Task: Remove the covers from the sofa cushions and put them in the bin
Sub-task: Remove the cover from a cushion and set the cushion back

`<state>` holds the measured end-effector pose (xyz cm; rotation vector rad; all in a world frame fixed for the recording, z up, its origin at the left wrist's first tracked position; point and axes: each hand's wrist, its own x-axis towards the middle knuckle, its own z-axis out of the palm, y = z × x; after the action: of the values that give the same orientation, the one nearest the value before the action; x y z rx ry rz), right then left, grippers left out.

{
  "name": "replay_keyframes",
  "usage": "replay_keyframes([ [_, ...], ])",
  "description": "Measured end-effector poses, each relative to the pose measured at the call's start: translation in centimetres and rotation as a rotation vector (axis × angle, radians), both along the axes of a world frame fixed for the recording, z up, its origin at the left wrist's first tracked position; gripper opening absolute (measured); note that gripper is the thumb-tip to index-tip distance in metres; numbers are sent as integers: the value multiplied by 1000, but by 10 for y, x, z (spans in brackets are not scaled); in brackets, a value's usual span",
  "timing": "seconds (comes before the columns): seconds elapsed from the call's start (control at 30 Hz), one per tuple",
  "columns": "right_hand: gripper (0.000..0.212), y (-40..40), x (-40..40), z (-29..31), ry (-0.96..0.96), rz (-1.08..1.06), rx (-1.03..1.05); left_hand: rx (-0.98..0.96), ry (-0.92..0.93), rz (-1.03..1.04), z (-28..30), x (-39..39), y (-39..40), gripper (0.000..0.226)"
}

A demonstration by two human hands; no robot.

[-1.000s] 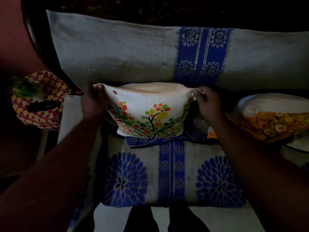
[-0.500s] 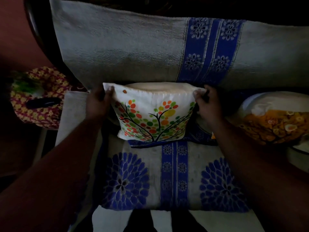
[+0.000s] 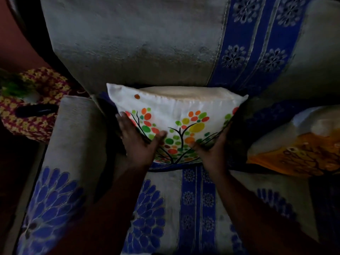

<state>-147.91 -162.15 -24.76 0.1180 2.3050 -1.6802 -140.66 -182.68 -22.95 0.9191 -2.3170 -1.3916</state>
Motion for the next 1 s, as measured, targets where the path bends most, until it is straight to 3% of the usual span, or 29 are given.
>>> replay_keyframes([
  [0.2,150,-30,-54,-53,19,-9,241,-183,-179,66,-46,-54,-19,131],
  [0.4,119,-3,-14,-20,120,-52,195,-195,-71,84,-10,-9,-6,114],
  [0.5,113,16,22,8,121,-44,240,-211,-140,97,14,23,4,93],
  [0.63,125,30,75,-5,-200,80,572,-217,-461,-94,-21,65,21,86],
  [0.7,110,29,88,-19,-78,116,776,-275,-554,-214,-45,73,34,79],
  [0.8,88,11,92,-39,245,370,882,-578,-392,-487,-65,62,42,68],
  [0.87,82,3,98,-59,306,499,911,-651,-364,-625,-84,60,34,70],
  [1.0,83,-3,90,-123,297,556,1005,-731,-484,-648,-146,59,21,74],
])
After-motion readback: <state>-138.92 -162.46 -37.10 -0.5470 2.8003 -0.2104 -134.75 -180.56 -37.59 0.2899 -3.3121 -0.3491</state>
